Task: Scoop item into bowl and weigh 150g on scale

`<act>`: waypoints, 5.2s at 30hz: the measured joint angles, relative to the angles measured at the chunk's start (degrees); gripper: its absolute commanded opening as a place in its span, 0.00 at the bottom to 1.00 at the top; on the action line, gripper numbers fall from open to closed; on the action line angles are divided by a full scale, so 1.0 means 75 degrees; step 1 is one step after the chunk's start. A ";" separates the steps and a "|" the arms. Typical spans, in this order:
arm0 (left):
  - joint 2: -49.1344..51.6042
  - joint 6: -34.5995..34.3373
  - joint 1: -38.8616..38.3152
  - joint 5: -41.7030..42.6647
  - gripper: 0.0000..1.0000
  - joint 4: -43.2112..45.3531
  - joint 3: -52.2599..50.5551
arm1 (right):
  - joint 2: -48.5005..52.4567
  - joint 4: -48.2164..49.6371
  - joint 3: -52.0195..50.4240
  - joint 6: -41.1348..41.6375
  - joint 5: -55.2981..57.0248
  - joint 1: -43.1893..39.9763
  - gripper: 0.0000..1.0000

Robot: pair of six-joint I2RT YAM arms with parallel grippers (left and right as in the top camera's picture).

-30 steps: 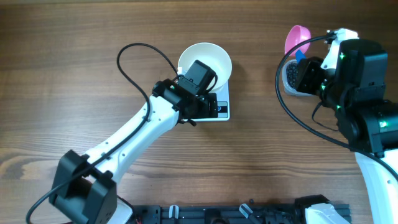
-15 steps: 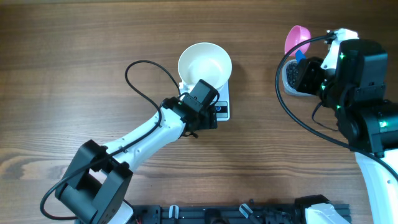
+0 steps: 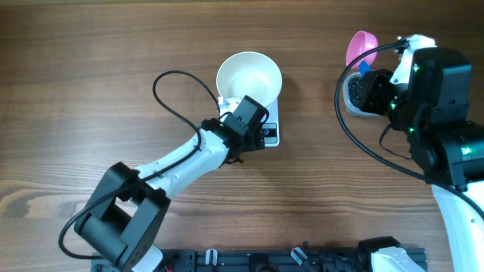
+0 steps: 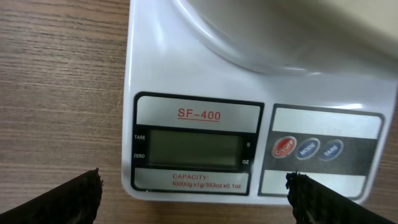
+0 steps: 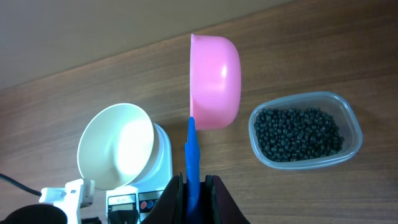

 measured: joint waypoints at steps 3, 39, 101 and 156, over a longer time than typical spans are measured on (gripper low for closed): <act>0.0096 0.0000 0.0000 -0.0003 1.00 0.0099 -0.0017 | 0.0000 0.0000 0.0000 0.0000 0.0000 0.0000 0.04; 0.0493 -0.0003 0.0000 -0.0131 1.00 0.0603 -0.0029 | 0.0000 0.0009 0.0000 0.0000 0.0000 0.0000 0.04; 0.0568 0.0006 0.0000 -0.0321 1.00 0.0656 -0.0012 | 0.0000 0.0006 0.0000 -0.0035 0.0000 0.0000 0.04; -0.3856 0.0029 0.5269 0.0230 1.00 -0.2999 -0.0064 | 0.1096 0.0589 0.0000 -0.0510 0.0425 0.0000 0.04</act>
